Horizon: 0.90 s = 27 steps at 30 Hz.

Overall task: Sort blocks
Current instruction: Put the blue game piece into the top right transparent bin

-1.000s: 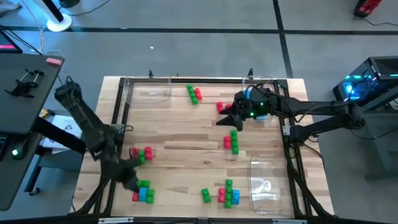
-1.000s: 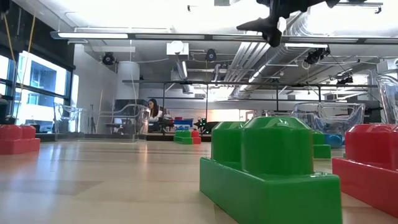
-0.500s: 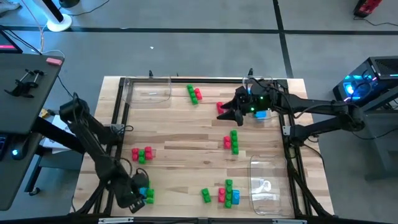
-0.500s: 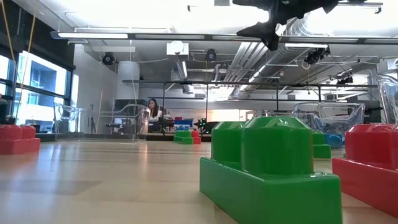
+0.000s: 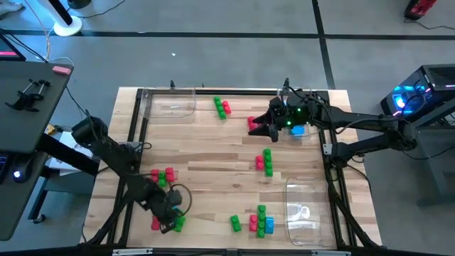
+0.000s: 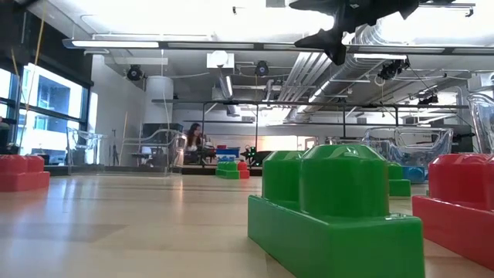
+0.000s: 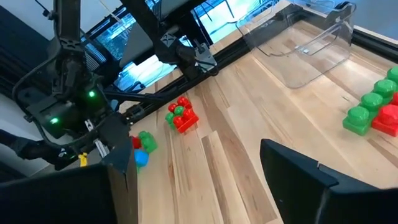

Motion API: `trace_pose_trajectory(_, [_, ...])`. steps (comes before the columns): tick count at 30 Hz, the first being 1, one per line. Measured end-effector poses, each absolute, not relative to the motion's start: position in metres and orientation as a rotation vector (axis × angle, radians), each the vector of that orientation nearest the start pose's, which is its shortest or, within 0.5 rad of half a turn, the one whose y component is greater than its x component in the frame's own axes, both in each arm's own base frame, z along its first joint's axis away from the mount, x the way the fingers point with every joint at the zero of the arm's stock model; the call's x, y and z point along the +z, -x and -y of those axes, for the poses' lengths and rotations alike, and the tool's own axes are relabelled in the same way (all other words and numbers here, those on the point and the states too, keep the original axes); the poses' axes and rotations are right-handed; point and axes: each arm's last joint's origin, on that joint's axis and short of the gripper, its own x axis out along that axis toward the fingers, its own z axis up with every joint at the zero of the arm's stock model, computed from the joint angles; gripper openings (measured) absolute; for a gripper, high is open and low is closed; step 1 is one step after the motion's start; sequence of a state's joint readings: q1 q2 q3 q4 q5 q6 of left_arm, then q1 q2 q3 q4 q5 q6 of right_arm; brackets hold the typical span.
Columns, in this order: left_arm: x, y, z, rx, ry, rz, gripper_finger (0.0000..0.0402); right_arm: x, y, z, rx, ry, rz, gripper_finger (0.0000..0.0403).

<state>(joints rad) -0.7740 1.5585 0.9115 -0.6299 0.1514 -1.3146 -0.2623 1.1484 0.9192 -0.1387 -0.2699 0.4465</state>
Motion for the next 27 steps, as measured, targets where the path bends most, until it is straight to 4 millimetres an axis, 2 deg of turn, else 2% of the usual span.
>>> trace_pose_trajectory(7, [0.175, -0.227, 0.154, 0.074, 0.524, -1.446, 0.0000, 0.313, -0.247, 0.058, -0.073, -0.544, -0.352, 0.0224])
trace_pose_trajectory(10, [0.179, -0.229, 0.138, 0.069, 0.492, -1.471, 0.0000, 0.313, -0.247, 0.058, -0.072, -0.547, -0.352, 0.0224])
trace_pose_trajectory(13, [0.196, -0.224, 0.131, 0.058, 0.485, -1.494, 0.0000, 0.313, -0.247, 0.058, -0.054, -0.550, -0.355, 0.0224])
trace_pose_trajectory(16, [0.216, -0.216, 0.139, 0.019, 0.516, -1.422, 0.0000, 0.313, -0.247, 0.058, -0.052, -0.550, -0.356, 0.0224])
trace_pose_trajectory(19, [0.231, -0.204, 0.161, -0.047, 0.546, -1.290, 0.0000, 0.313, -0.247, 0.058, -0.050, -0.541, -0.356, 0.0224])
trace_pose_trajectory(23, [0.236, -0.195, 0.188, -0.106, 0.605, -1.198, 0.0000, 0.313, -0.247, 0.057, -0.042, -0.543, -0.357, 0.0224])
trace_pose_trajectory(27, [0.233, -0.206, 0.191, -0.108, 0.666, -1.161, 0.0020, 0.313, -0.247, 0.054, -0.011, -0.553, -0.357, 0.0224])
